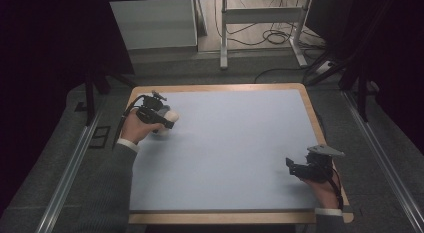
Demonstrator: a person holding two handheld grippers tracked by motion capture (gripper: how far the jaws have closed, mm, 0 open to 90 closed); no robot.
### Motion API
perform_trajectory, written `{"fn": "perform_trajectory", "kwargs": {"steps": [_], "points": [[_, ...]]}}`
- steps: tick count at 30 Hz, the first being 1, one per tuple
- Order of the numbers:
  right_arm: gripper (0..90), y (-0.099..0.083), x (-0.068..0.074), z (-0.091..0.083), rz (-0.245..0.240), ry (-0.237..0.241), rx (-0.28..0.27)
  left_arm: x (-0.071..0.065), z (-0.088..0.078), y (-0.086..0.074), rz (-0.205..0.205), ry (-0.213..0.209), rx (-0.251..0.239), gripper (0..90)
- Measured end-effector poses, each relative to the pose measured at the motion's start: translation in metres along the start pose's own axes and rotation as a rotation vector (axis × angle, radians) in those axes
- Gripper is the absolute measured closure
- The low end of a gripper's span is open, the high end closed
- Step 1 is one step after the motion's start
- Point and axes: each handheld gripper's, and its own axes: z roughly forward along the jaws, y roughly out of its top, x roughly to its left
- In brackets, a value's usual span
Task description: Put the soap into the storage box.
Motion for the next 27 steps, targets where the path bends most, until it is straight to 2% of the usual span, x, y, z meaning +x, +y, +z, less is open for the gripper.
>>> {"fn": "perform_trajectory", "kwargs": {"steps": [8, 17, 27], "points": [[8.1, 0.0, 0.0, 0.001, 0.001, -0.001, 0.001, 0.009, 0.002, 0.002, -0.035, 0.006, -0.015, 49.7], [8.1, -0.001, 0.001, 0.001, 0.003, 0.001, 0.002, 0.023, 0.012, 0.004, -0.098, 0.036, -0.015, 49.7], [8.1, -0.001, 0.0, 0.002, 0.001, -0.002, 0.005, 0.034, 0.021, 0.007, -0.147, 0.061, -0.018, 49.7]]}}
